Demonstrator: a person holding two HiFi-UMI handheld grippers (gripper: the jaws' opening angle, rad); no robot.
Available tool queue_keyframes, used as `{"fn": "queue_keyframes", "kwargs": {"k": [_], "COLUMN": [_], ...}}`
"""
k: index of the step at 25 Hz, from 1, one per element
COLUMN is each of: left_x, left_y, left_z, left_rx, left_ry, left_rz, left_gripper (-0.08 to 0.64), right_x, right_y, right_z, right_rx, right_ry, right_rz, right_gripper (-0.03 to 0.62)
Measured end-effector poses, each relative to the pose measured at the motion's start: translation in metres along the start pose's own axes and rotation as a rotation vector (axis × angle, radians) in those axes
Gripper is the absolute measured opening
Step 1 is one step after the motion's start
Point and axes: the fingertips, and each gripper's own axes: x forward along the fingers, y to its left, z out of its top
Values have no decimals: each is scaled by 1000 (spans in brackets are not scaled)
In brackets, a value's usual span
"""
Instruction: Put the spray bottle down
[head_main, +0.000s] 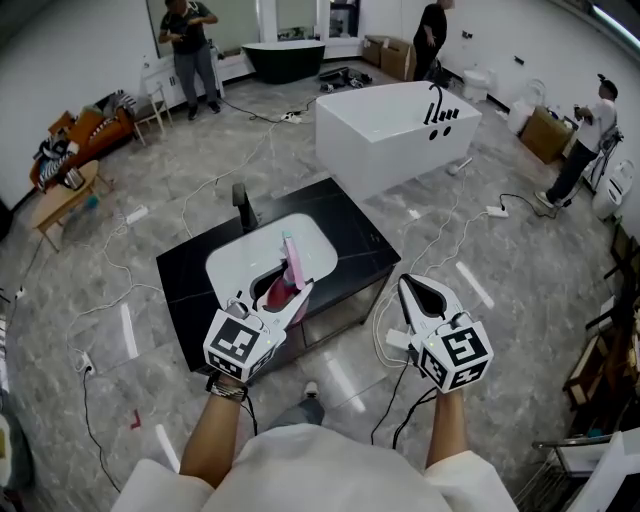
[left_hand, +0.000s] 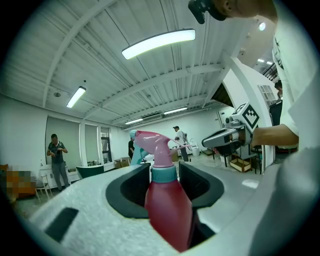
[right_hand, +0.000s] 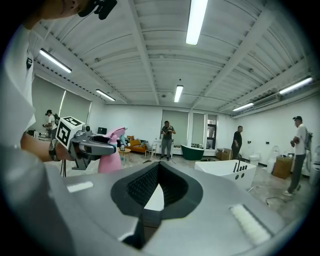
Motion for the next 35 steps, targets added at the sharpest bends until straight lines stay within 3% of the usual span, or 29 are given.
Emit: {"fn": "queue_keyframes", "kwargs": {"k": [11, 16, 24, 35], "left_x": [71, 100, 136, 193], "left_y": [80, 106, 140, 165], "left_z": [-18, -26, -37, -60], "left_rx": [-19, -26, -33, -63], "left_ry": [1, 2, 3, 21], "left_rz": [-34, -69, -95, -85], "left_gripper": [192, 190, 190, 190], "right_x": [89, 121, 156, 190], "right_y": [-45, -65, -87, -129], "right_z": [3, 3, 1, -13], "right_rx": [-5, -12, -23, -8], "right_ry": [-4, 10, 22, 36], "right_rz": [-3, -41, -88, -74], "right_gripper": [6, 6, 6, 6]}}
